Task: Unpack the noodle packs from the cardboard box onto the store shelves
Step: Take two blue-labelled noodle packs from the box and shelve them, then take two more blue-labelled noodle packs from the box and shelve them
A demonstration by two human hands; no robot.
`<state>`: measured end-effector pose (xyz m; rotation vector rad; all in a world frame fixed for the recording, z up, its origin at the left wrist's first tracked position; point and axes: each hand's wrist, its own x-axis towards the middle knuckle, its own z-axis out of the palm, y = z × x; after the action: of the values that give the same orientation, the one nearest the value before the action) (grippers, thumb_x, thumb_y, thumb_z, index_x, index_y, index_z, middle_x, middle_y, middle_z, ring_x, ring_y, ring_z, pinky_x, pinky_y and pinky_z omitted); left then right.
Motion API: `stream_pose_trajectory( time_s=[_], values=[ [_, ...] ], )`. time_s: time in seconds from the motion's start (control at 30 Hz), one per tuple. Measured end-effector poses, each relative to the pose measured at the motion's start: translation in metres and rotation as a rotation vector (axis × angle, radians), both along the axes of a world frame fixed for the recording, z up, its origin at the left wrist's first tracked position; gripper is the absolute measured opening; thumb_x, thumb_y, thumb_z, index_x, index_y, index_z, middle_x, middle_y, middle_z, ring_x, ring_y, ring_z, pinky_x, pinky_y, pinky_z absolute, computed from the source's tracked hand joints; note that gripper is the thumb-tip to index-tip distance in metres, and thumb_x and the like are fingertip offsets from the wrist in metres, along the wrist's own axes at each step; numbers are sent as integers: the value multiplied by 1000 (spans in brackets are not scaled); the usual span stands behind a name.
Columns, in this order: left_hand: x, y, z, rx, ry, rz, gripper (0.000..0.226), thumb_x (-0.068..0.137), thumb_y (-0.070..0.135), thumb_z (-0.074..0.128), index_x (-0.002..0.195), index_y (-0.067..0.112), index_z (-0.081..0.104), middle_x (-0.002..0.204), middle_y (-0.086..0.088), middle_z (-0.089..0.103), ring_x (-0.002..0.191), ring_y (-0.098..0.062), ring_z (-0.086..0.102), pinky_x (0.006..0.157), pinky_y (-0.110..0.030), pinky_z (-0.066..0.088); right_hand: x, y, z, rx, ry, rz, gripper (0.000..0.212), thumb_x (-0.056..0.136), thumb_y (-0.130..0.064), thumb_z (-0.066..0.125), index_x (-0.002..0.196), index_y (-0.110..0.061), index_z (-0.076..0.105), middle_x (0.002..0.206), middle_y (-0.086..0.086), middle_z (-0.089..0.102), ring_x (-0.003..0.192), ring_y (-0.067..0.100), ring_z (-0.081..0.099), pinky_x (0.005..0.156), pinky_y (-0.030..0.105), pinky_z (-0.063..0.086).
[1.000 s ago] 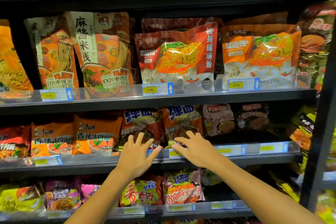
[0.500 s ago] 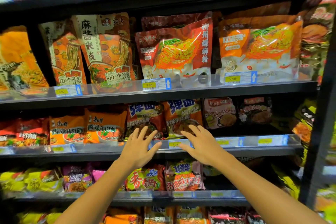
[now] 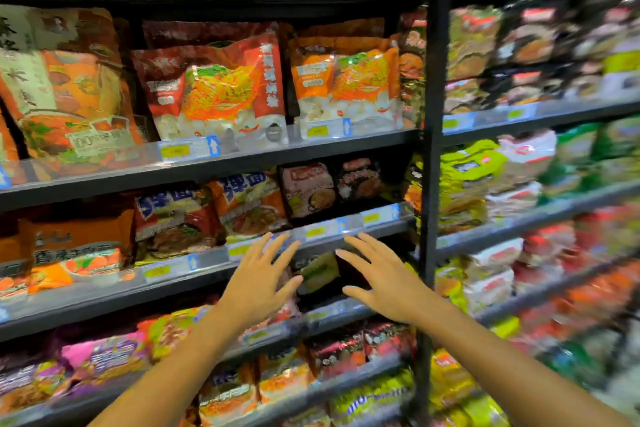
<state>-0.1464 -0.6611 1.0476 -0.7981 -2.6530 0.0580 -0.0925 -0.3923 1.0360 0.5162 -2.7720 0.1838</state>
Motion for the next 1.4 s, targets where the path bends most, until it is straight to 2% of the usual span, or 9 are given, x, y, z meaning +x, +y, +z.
stream_pose_trajectory(
  time_s=[0.1, 0.37, 0.5, 0.6, 0.73, 1.0, 1.07, 1.2, 1.4],
  values=[
    [17, 30, -14, -26, -1, -115, 72, 97, 67, 12, 152, 26, 34, 159, 0, 31, 146, -32, 27, 118, -49, 27, 47, 27, -18, -38, -16, -101, 67, 99, -57, 44, 157, -32, 23, 167, -7, 6, 154, 16, -4, 124, 40, 10],
    [83, 120, -89, -17, -148, -452, 74, 97, 65, 19, 141, 16, 52, 147, -10, 48, 134, -40, 43, 111, -54, 36, 197, 95, -77, -89, -119, -399, 68, 89, -59, 48, 144, -18, 51, 150, 12, 45, 140, 39, 41, 113, 53, 38],
    [126, 177, -121, -39, -222, -558, 76, 96, 66, 16, 135, 16, 58, 141, -11, 54, 127, -41, 49, 106, -54, 42, 277, 134, -98, -78, -180, -596, 68, 97, -64, 40, 153, -25, 37, 162, 4, 27, 149, 28, 23, 122, 38, 16],
    [162, 218, -141, -43, -276, -640, 74, 96, 66, 19, 137, 17, 55, 141, -11, 53, 128, -41, 48, 105, -57, 43, 333, 169, -116, -138, -243, -706, 69, 96, -61, 44, 156, -30, 27, 165, 0, 17, 152, 25, 14, 123, 43, 18],
    [207, 278, -167, -67, -351, -730, 64, 96, 60, 34, 138, 16, 54, 142, -14, 52, 128, -44, 49, 103, -61, 42, 403, 219, -143, -168, -288, -794, 68, 94, -57, 48, 152, -24, 35, 162, 7, 25, 149, 30, 23, 118, 50, 28],
    [307, 415, -220, -210, -432, -749, 107, 75, 84, -9, 152, 21, 32, 161, -1, 22, 147, -28, 18, 120, -45, 17, 533, 322, -189, -272, -320, -916, 68, 96, -49, 57, 153, -22, 33, 161, 6, 27, 148, 27, 24, 121, 37, 19],
    [329, 436, -234, -202, -486, -730, 102, 75, 83, -5, 153, 25, 27, 162, 3, 18, 149, -27, 14, 120, -47, 17, 559, 348, -203, -311, -354, -944, 70, 95, -51, 57, 154, -23, 32, 162, 5, 27, 148, 27, 23, 121, 38, 22],
    [347, 462, -254, -210, -552, -708, 82, 86, 75, 14, 154, 30, 20, 163, 3, 15, 150, -26, 9, 120, -45, 14, 583, 384, -225, -374, -407, -957, 69, 96, -51, 55, 155, -25, 29, 162, 3, 25, 149, 25, 22, 121, 38, 23],
    [334, 478, -273, -209, -561, -625, 85, 82, 75, 8, 155, 32, 17, 162, 5, 15, 149, -24, 10, 120, -40, 12, 543, 425, -253, -409, -486, -856, 70, 97, -48, 57, 155, -22, 28, 162, 5, 25, 148, 25, 21, 119, 34, 22]
  ],
)
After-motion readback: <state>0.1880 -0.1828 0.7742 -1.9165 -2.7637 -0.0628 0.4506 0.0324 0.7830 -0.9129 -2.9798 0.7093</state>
